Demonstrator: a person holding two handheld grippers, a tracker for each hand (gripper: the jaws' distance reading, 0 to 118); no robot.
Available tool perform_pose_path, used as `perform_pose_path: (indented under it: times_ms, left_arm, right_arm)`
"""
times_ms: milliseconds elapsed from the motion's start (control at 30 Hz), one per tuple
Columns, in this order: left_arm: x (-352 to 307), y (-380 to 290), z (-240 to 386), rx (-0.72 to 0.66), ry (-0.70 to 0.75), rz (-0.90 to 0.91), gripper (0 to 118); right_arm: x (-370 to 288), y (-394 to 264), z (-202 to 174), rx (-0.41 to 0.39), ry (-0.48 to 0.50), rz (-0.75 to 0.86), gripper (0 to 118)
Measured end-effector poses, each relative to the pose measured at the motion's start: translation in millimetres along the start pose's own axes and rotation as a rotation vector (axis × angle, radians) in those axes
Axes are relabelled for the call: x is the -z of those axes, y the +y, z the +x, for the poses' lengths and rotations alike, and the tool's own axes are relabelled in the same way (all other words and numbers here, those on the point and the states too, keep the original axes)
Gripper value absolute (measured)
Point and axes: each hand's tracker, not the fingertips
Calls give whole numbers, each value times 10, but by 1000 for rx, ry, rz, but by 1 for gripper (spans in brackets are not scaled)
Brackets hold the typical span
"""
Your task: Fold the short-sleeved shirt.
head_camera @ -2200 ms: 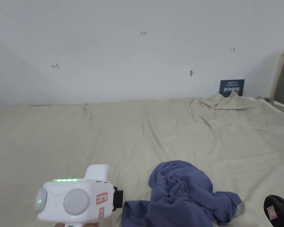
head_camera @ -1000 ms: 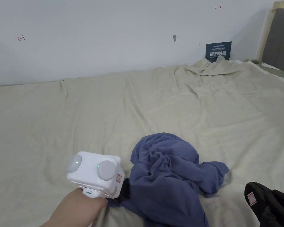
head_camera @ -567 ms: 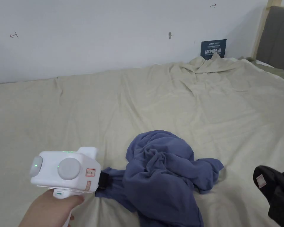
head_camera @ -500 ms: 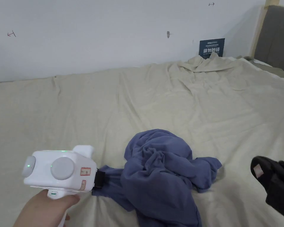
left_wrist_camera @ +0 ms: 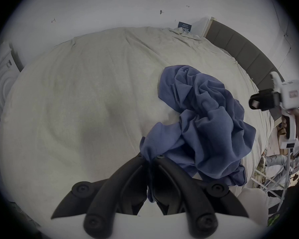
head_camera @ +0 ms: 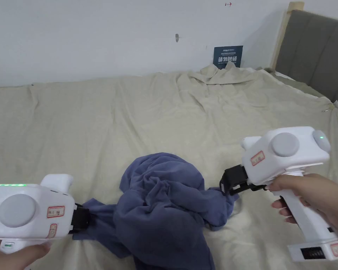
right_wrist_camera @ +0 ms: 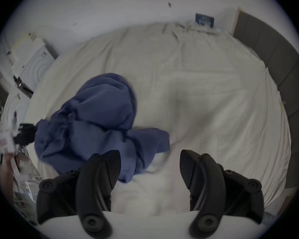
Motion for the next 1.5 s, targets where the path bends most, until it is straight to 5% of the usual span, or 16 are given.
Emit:
perform_pose_path:
  times_ms: [167, 467, 567, 600, 633, 900, 1500]
  left_arm:
    - [-7, -60, -40, -14, -27, 11, 4]
    - [62, -77, -139, -37, -62, -7, 4]
    - [74, -56, -139, -35, -60, -11, 4]
    - [71, -52, -138, -37, -62, -11, 4]
    - [64, -45, -135, -35, -63, -12, 4]
    - [-111, 41, -113, -39, -77, 1, 4]
    - [-1087, 168, -26, -56, -131, 153, 4]
  right_arm:
    - [471, 228, -12, 67, -52, -85, 80]
    - [730, 252, -92, 7, -110, -154, 78]
    - [613, 230, -77, -10, -82, -127, 44]
    - [575, 215, -70, -19, -68, -114, 10]
    - [545, 174, -61, -37, -69, -98, 6]
    - [-29, 9, 98, 28, 170, 58, 6]
    - [-1536, -176, -94, 52, 299, 289, 6]
